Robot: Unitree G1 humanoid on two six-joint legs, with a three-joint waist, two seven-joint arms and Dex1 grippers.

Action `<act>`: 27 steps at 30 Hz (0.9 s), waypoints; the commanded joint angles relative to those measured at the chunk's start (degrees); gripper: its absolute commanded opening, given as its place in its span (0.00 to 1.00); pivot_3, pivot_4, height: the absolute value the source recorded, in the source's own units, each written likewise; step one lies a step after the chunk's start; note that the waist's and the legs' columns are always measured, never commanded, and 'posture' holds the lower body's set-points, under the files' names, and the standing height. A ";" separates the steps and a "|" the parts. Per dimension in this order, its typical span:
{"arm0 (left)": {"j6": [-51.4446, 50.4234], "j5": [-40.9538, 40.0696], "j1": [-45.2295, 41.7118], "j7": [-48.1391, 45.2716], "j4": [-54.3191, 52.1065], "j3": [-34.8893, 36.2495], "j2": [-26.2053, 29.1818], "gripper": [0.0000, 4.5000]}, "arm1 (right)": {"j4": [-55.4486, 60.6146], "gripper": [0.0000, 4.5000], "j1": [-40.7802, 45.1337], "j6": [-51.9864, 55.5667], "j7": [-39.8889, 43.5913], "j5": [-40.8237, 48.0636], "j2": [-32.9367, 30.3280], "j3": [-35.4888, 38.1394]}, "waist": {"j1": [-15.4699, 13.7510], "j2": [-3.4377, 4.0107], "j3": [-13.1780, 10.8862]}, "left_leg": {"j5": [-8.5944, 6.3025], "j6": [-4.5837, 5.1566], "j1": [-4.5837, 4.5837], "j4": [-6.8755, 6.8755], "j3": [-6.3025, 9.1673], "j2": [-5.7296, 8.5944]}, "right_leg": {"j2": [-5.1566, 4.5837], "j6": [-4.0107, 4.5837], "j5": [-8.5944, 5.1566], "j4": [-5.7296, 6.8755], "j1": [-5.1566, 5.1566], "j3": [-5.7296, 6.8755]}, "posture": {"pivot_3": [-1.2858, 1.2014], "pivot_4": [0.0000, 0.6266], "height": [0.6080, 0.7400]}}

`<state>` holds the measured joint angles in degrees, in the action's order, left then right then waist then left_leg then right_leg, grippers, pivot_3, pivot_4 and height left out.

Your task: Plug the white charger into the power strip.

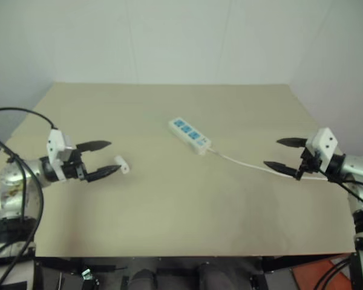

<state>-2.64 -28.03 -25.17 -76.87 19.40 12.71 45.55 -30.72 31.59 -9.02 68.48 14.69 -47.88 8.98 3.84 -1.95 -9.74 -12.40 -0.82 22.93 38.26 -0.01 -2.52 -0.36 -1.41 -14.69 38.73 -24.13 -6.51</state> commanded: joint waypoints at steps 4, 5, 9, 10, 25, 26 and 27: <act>-1.30 -1.16 3.92 2.01 -5.38 2.96 1.18 0.99 | 3.01 1.00 -0.43 0.02 -0.15 0.90 -0.27 0.74 | 0.16 0.01 0.00 | 0.00 0.00 0.00 -0.01 -0.02 -0.01 | 0.00 -0.01 0.00 0.00 -0.02 -0.03 | 0.52 0.24 1.00; -1.50 -1.26 4.55 2.20 -6.06 3.14 1.21 0.99 | 3.33 1.00 -0.55 0.19 -0.16 0.95 -0.29 0.76 | 0.15 0.00 0.00 | 0.00 0.00 -0.01 -0.01 -0.04 -0.01 | 0.00 -0.01 -0.01 0.01 -0.03 -0.04 | 0.52 0.24 1.00; -2.30 -1.88 7.07 3.19 -8.53 4.34 1.46 0.99 | 4.56 1.00 -0.99 0.88 -0.12 1.17 -0.39 0.90 | 0.12 0.01 0.00 | 0.00 0.00 -0.01 -0.01 -0.04 -0.02 | 0.00 -0.03 -0.02 0.01 -0.02 -0.03 | 0.52 0.24 1.00; -2.43 -1.97 7.51 3.33 -8.92 4.62 1.55 0.99 | 4.96 1.00 -1.23 1.12 -0.07 1.27 -0.42 0.97 | 0.11 0.01 0.00 | 0.00 0.00 -0.02 -0.01 -0.04 -0.03 | 0.00 -0.04 -0.02 0.00 -0.02 -0.03 | 0.52 0.24 1.00; -2.44 -1.84 9.80 4.50 -10.32 5.69 1.76 0.99 | 9.81 1.00 -3.29 5.60 -1.57 1.83 1.17 0.52 | 0.11 0.01 -0.01 | 0.00 0.00 -0.03 -0.03 -0.08 -0.03 | -0.01 -0.06 -0.04 -0.02 -0.03 -0.04 | 0.52 0.24 1.00; -2.23 -1.16 9.47 4.78 -10.31 5.13 1.84 0.99 | 9.63 1.00 -2.65 6.76 -2.13 1.63 1.97 -0.08 | 0.14 0.01 -0.01 | 0.00 0.00 -0.03 -0.04 -0.08 -0.03 | -0.01 -0.06 -0.04 -0.02 -0.03 -0.04 | 0.52 0.24 1.00; -1.95 -0.19 9.17 5.20 -10.37 4.41 1.99 0.99 | 9.36 1.00 -2.04 7.53 -2.72 1.18 2.88 -0.77 | 0.16 0.01 -0.01 | 0.00 0.00 -0.04 -0.04 -0.08 -0.04 | 0.00 -0.06 -0.04 -0.02 -0.02 -0.04 | 0.52 0.24 1.00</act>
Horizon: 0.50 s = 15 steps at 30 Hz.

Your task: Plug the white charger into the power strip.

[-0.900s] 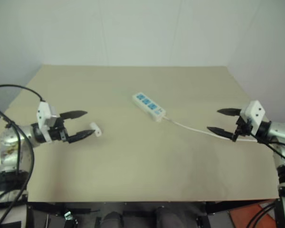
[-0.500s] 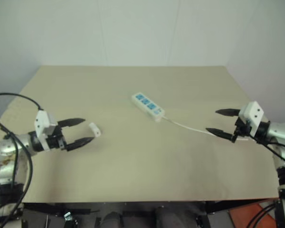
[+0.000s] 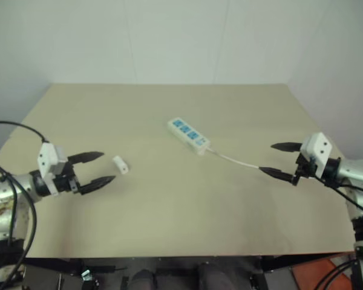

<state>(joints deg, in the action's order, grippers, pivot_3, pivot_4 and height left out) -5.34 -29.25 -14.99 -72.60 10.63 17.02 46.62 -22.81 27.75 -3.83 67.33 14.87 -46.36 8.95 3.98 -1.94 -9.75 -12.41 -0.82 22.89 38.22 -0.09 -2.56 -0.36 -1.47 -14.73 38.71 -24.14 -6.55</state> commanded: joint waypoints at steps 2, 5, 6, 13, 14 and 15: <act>2.19 3.74 -1.76 2.35 -1.62 -1.56 0.87 0.99 | -0.36 1.00 3.36 2.88 -3.00 -0.45 3.73 -2.28 | 0.08 0.00 0.00 | 0.00 0.00 -0.02 0.00 -0.01 0.00 | 0.01 0.00 0.00 0.00 0.00 -0.02 | 0.52 0.24 1.00; 0.73 3.83 -4.18 3.16 -4.19 -3.50 0.35 0.99 | -7.51 1.00 7.08 0.79 -5.42 -3.46 7.99 -5.17 | 0.03 -0.01 0.00 | 0.00 0.00 -0.03 -0.01 -0.01 0.00 | 0.03 0.01 0.01 0.01 0.00 -0.03 | 0.52 0.24 1.00; -0.10 3.82 -5.30 3.52 -5.31 -4.25 0.41 0.99 | -10.48 1.00 8.53 -0.45 -6.20 -4.73 9.16 -6.17 | 0.03 -0.01 -0.01 | 0.00 0.00 0.00 -0.01 0.00 0.00 | 0.03 0.01 0.01 0.00 -0.02 -0.02 | 0.52 0.24 1.00; -8.43 7.34 -10.69 5.40 -12.71 -9.85 4.33 0.99 | -30.73 1.00 19.94 -6.36 -8.98 -9.76 14.84 -9.25 | 0.10 -0.01 -0.02 | 0.00 0.00 0.20 -0.04 0.00 0.06 | -0.02 0.43 0.26 -0.20 -0.10 -0.02 | 0.52 0.24 1.00; -9.88 7.53 -10.94 5.13 -13.94 -10.64 5.11 0.99 | -33.14 1.00 21.47 -7.21 -9.32 -10.48 15.48 -9.56 | 0.14 -0.01 -0.02 | 0.00 0.00 0.21 -0.05 0.01 0.06 | -0.04 0.43 0.27 -0.22 -0.10 -0.02 | 0.52 0.24 1.00; -11.42 7.60 -11.16 4.53 -15.10 -11.59 5.99 0.99 | -35.28 1.00 22.88 -7.87 -9.85 -11.10 16.05 -9.76 | 0.21 -0.01 -0.02 | 0.00 0.00 0.21 -0.07 0.00 0.06 | -0.04 0.42 0.27 -0.26 -0.10 -0.03 | 0.52 0.24 1.00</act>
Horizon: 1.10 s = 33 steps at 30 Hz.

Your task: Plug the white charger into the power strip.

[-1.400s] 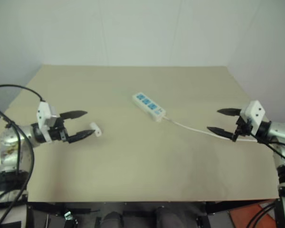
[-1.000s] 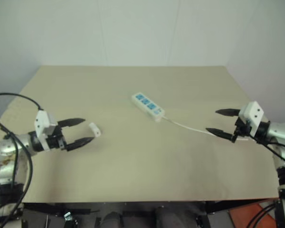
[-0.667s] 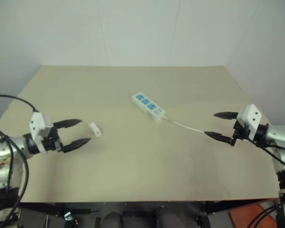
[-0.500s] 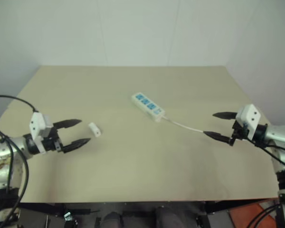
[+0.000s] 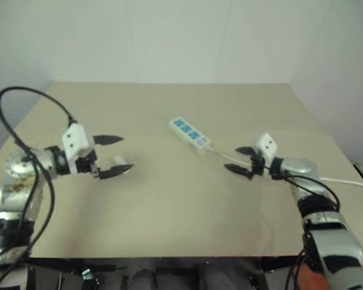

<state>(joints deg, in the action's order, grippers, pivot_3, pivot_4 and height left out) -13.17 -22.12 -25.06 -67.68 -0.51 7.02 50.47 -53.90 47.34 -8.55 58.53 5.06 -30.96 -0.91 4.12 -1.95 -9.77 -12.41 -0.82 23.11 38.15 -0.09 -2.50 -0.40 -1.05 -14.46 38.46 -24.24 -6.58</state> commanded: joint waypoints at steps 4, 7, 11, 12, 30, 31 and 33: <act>-3.35 1.96 -0.56 0.26 -6.62 -3.35 2.33 0.99 | -11.15 1.00 7.78 -3.32 -3.45 -2.49 2.82 0.49 | 0.39 0.00 -0.01 | 0.00 0.00 -0.03 -0.03 0.01 -0.01 | 0.01 0.00 0.01 0.00 0.01 0.01 | 0.52 0.24 1.00; -2.36 2.07 -0.44 0.67 -6.93 -4.08 0.72 0.99 | -15.24 0.96 10.10 -1.25 -4.10 -4.48 4.02 -0.59 | 0.61 0.00 -0.01 | 0.00 0.00 -0.04 -0.03 0.01 0.00 | 0.01 0.01 0.02 0.01 0.01 0.01 | 0.52 0.24 1.00; -1.96 2.48 0.48 1.36 -8.20 -4.17 0.23 1.00 | -17.44 0.71 11.56 0.58 -3.36 -5.90 4.41 -0.90 | 0.77 0.00 -0.01 | 0.00 0.00 0.00 -0.03 0.04 0.01 | 0.00 0.00 0.02 -0.01 0.01 0.02 | 0.52 0.24 1.00; -1.88 2.51 0.99 1.43 -8.80 -3.98 0.33 1.00 | -17.46 0.63 11.61 0.47 -3.37 -6.10 4.38 -0.81 | 0.82 0.01 -0.01 | 0.00 0.00 0.02 -0.03 0.04 0.01 | 0.00 0.00 0.02 -0.01 0.00 0.03 | 0.52 0.24 1.00; 1.77 3.09 -1.12 -0.77 -5.70 -5.98 -1.03 1.00 | 19.67 0.00 -10.60 1.27 -0.45 -2.44 3.47 -0.37 | 1.31 0.01 -0.01 | 0.00 0.00 0.00 -0.08 0.11 0.00 | 0.01 -0.02 0.01 -0.01 0.04 0.06 | 0.52 0.24 1.00; 1.41 2.93 -1.50 -0.71 -5.48 -6.25 -1.52 1.00 | 27.03 0.00 -14.99 4.29 -1.06 -0.70 3.22 0.34 | 1.26 0.01 -0.01 | 0.00 0.00 0.04 -0.08 0.13 0.00 | 0.01 -0.03 0.01 0.00 0.01 0.07 | 0.52 0.24 1.00; 0.99 3.39 -2.54 -0.87 -4.78 -7.52 -2.49 1.00 | 40.69 0.00 -24.15 9.17 -2.29 1.81 2.16 1.48 | 0.86 0.01 -0.01 | 0.00 0.00 0.08 -0.08 0.15 0.00 | 0.00 -0.04 0.00 0.02 -0.02 0.09 | 0.52 0.24 1.00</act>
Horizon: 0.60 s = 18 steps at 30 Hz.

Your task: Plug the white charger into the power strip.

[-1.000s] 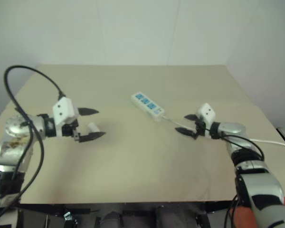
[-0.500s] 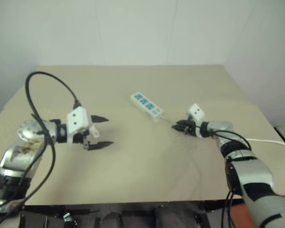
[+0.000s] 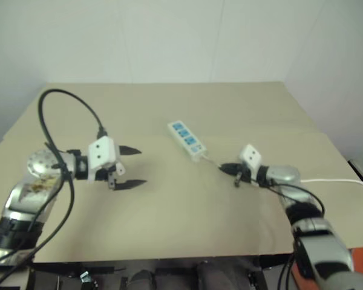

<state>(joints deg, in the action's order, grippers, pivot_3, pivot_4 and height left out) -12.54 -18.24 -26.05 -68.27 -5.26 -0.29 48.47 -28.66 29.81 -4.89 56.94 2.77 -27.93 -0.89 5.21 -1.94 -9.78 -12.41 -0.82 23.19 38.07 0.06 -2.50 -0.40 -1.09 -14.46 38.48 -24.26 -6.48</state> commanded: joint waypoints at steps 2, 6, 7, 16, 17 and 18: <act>1.05 -0.39 -2.38 -1.77 0.92 -1.33 -1.17 1.00 | 24.51 0.00 -13.33 12.08 -2.80 5.86 -1.29 2.21 | -0.49 0.00 0.00 | 0.00 0.00 -0.01 0.00 0.00 0.01 | 0.00 -0.04 -0.02 0.02 0.00 0.00 | 0.52 0.24 1.00; 3.05 1.18 -5.23 -3.82 4.22 -3.77 -2.53 1.00 | 32.79 0.15 -20.36 19.57 -8.09 6.09 -0.09 1.86 | -0.32 -0.02 0.01 | 0.02 -0.03 -0.25 0.00 -0.07 0.01 | 0.06 -0.47 -0.25 0.03 0.14 -0.12 | 0.52 0.24 1.00; 3.38 1.37 -5.86 -4.04 5.08 -4.03 -2.81 1.00 | 34.48 0.22 -21.43 19.51 -9.39 5.94 0.32 1.74 | -0.44 -0.02 0.01 | 0.02 -0.03 -0.30 0.00 -0.07 0.01 | 0.08 -0.47 -0.25 0.03 0.16 -0.13 | 0.52 0.24 1.00; 5.43 2.53 -8.06 -5.41 8.40 -5.33 -4.75 1.00 | 45.73 0.94 -24.80 22.16 -25.36 7.54 7.37 6.11 | -1.15 -0.02 0.01 | 0.02 -0.03 -0.16 0.00 -0.10 0.01 | 0.16 -0.48 -0.26 -0.01 0.02 -0.26 | 0.52 0.24 1.00; 5.68 2.70 -7.97 -5.32 8.55 -5.26 -4.79 1.00 | 46.40 0.99 -24.87 22.07 -26.41 8.07 8.40 6.35 | -1.23 -0.02 0.01 | 0.02 -0.03 -0.13 0.00 -0.09 0.00 | 0.16 -0.48 -0.26 -0.01 0.00 -0.24 | 0.52 0.24 1.00; 5.67 2.83 -7.86 -5.16 8.66 -5.15 -4.75 1.00 | 47.05 0.99 -24.79 22.22 -27.37 8.74 9.67 6.27 | -1.25 -0.02 0.01 | 0.02 -0.02 -0.12 0.00 -0.09 0.00 | 0.16 -0.48 -0.26 -0.01 -0.01 -0.24 | 0.52 0.24 1.00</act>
<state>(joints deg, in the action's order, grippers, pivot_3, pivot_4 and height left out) -8.05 -15.74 -33.15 -73.50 3.66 -6.08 43.61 15.07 5.10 17.14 31.28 9.85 -19.02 4.26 3.97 -1.96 -9.77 -12.38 -0.85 23.06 38.07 -0.03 -2.50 -0.25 -1.56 -14.71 38.47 -24.27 -6.72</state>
